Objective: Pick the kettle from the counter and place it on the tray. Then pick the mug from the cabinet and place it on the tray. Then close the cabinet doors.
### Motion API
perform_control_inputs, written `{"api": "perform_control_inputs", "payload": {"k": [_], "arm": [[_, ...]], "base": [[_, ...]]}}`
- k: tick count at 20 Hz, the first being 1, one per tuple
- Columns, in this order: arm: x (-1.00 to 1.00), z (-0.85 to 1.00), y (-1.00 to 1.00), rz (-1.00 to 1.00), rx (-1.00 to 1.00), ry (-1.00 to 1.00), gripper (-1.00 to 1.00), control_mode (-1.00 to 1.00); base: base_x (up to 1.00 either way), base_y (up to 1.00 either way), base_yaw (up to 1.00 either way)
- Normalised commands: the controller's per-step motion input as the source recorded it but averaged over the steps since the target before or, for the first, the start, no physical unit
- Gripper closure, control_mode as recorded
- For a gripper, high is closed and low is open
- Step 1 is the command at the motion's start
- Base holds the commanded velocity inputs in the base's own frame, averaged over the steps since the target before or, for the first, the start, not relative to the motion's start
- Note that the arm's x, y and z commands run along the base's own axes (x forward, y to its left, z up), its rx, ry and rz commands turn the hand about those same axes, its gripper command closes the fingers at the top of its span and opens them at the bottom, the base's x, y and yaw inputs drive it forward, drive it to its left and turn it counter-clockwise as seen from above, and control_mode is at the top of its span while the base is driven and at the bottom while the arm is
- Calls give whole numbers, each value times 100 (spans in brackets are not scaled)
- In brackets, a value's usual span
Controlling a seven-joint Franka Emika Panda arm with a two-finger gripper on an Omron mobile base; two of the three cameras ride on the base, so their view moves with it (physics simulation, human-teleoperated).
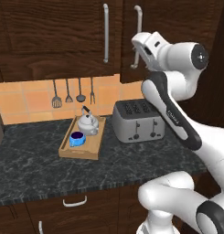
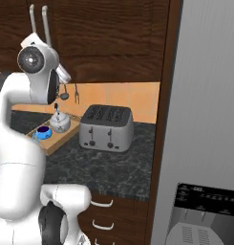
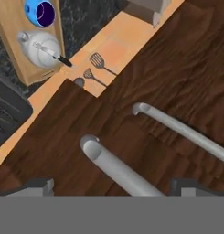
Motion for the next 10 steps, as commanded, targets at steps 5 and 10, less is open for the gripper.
{"api": "perform_control_inputs", "payload": {"k": [5, 10], "arm": [[81, -33, 14, -4, -16, 2, -100, -100], [86, -26, 3, -5, -18, 6, -100, -100]], "base": [[0, 0, 0], [0, 0, 0]]}}
